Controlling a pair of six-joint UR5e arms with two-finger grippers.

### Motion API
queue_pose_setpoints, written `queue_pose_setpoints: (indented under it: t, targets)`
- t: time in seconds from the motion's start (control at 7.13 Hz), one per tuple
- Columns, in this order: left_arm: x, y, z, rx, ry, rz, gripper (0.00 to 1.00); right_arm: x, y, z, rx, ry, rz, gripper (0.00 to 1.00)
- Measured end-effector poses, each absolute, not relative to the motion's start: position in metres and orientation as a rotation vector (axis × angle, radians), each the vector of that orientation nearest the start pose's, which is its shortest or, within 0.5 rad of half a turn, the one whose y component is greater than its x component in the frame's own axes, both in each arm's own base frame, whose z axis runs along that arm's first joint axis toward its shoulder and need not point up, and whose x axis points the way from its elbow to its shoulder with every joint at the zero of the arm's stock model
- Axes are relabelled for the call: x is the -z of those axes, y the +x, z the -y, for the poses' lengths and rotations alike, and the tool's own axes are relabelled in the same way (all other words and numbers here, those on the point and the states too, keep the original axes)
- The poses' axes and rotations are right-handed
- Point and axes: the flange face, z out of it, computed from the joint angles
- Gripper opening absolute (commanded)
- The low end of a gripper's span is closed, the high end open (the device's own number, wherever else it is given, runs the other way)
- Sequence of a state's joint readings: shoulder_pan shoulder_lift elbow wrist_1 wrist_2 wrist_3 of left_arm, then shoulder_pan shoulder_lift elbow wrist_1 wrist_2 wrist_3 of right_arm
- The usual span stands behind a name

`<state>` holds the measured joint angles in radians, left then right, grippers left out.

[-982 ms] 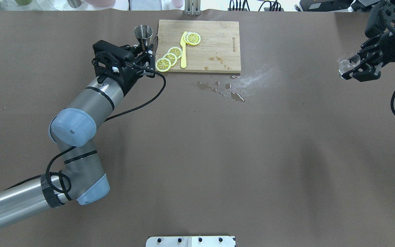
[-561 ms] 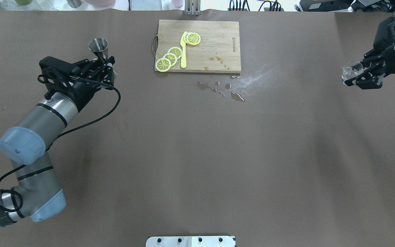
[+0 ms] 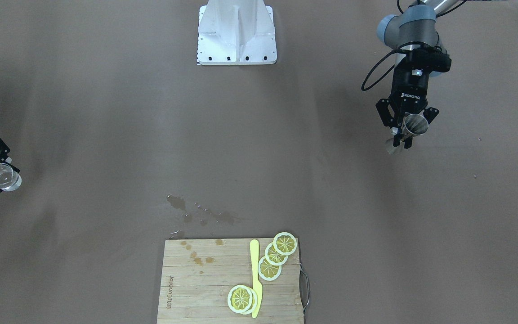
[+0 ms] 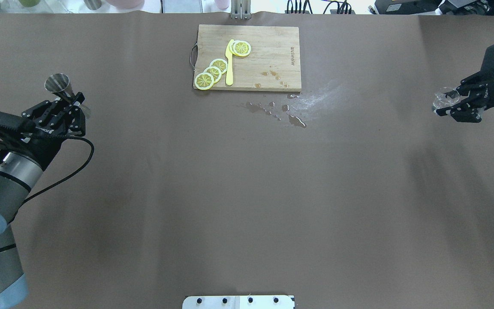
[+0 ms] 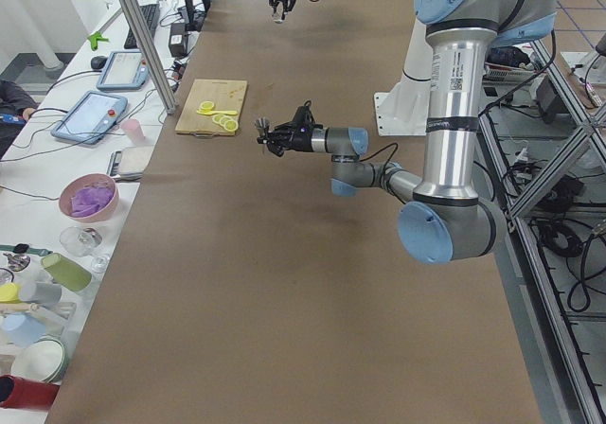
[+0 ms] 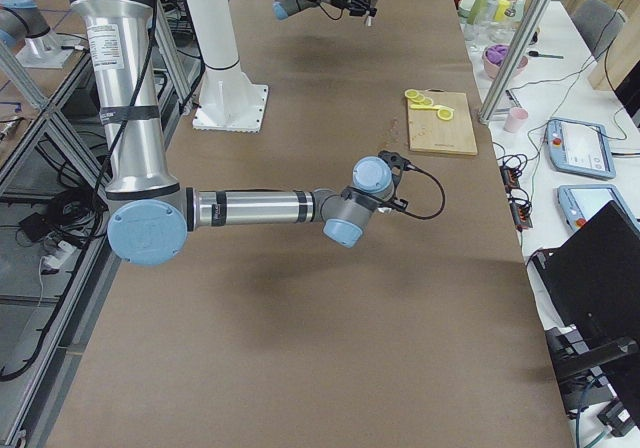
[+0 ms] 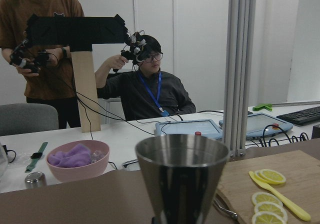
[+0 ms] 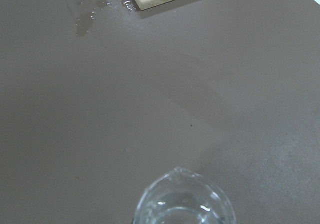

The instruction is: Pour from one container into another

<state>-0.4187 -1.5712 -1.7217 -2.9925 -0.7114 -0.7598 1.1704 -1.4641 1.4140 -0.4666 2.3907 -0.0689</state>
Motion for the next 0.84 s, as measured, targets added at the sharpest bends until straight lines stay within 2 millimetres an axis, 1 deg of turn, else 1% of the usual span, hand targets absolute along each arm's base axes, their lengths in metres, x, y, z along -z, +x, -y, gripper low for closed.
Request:
queue_pose_setpoints:
  t: [0.14, 0.28, 0.42, 0.56, 0.84]
  targets:
    - [-0.445, 0.33, 0.354, 0.418, 1.357, -0.791, 0.0, -0.571, -0.157, 0.522, 0.829, 0.903, 0.925, 0.0]
    - [-0.461, 0.326, 0.336, 0.447, 1.35, -0.784, 0.0, -0.588, -0.158, 0.516, 0.826, 0.926, 0.934, 0.0]
    - [-0.475, 0.323, 0.319, 0.466, 1.345, -0.786, 0.0, -0.597, -0.163, 0.51, 0.818, 0.944, 0.953, 0.0]
    - [-0.485, 0.322, 0.304, 0.486, 1.34, -0.792, 0.0, -0.599, -0.172, 0.504, 0.809, 0.957, 0.971, 0.0]
    - [-0.496, 0.328, 0.282, 0.524, 1.33, -0.809, 0.0, -0.599, -0.185, 0.496, 0.782, 0.967, 0.994, 0.0]
